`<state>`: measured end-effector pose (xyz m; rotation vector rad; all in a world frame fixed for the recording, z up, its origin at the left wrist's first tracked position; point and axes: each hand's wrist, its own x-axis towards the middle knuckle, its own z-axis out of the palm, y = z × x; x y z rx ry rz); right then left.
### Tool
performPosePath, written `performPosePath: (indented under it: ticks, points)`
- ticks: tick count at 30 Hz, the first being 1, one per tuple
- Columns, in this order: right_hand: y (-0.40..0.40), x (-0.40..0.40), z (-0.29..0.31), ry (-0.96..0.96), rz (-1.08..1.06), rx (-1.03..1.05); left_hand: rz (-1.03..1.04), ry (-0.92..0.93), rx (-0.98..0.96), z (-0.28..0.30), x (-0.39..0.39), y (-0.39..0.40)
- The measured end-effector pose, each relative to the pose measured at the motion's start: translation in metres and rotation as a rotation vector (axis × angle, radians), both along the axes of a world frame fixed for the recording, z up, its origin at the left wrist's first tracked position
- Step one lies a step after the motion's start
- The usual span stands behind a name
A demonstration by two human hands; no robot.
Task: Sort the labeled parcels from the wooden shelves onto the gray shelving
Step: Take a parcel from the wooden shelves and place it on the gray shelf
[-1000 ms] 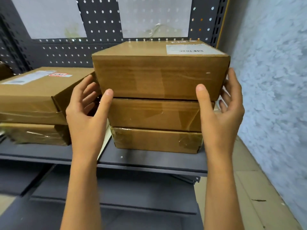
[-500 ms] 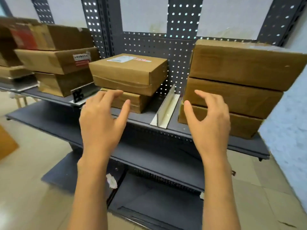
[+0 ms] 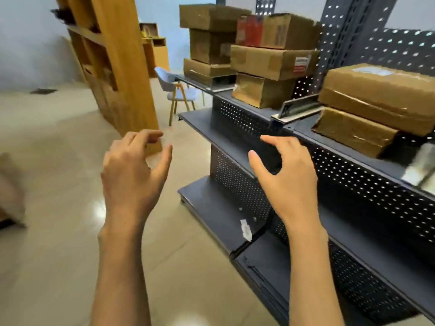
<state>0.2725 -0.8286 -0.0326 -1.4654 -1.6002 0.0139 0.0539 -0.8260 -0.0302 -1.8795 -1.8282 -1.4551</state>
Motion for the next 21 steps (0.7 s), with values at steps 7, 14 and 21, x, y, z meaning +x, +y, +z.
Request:
performPosePath:
  ticks: [7, 14, 21]
  points:
    - [0.053, -0.100, -0.013, -0.049, 0.251, -0.042, 0.261, -0.012, -0.092, -0.016, -0.089, -0.006]
    - [0.135, -0.176, -0.027, -0.032, 0.421, -0.054, 0.406, 0.000, -0.099, -0.020, -0.153, 0.045]
    - [0.257, -0.237, -0.011, -0.033, 0.534, -0.061, 0.473, 0.047, -0.122, 0.002, -0.201, 0.147]
